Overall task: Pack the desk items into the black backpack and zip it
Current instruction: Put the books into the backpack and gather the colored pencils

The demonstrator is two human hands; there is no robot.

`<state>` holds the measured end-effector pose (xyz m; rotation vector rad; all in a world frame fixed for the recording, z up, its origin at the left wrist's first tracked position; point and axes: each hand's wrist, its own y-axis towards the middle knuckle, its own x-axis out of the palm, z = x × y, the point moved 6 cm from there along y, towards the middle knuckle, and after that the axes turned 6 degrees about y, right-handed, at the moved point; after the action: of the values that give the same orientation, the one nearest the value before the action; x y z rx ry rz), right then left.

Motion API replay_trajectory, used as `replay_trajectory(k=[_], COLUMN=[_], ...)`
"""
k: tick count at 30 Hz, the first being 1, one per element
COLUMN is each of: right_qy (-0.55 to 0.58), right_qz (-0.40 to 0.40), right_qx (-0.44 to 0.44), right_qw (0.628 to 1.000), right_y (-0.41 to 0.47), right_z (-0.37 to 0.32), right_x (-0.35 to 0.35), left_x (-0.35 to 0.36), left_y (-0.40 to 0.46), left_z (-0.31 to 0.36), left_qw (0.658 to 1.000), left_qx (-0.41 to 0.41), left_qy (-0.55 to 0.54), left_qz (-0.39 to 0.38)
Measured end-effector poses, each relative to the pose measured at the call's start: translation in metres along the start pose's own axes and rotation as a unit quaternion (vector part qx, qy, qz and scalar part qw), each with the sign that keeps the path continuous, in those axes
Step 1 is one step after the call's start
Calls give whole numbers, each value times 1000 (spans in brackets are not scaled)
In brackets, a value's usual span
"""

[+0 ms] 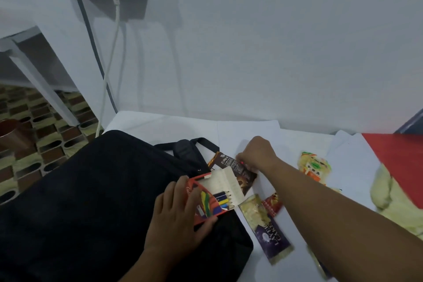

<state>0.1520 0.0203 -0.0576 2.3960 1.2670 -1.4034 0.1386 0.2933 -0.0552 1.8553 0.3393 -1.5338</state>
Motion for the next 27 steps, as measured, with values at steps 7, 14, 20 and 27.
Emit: replay_trajectory(k=[7, 14, 20, 27], right_qy=[86, -99, -176, -225], right_qz=[14, -53, -12, -13], right_qx=[-4, -141, -137, -98], right_qw=[996, 984, 975, 969], right_y=[-8, -21, -32, -54], right_z=[7, 8, 30, 63], right_x=[-5, -5, -23, -45], left_x=[1, -2, -1, -2], left_y=[-1, -1, -1, 0], left_z=[1, 1, 1, 1], left_qw=[1000, 999, 999, 999], left_qx=[15, 20, 22, 7], left_qy=[-27, -38, -36, -31], left_qz=[-3, -9, -6, -17])
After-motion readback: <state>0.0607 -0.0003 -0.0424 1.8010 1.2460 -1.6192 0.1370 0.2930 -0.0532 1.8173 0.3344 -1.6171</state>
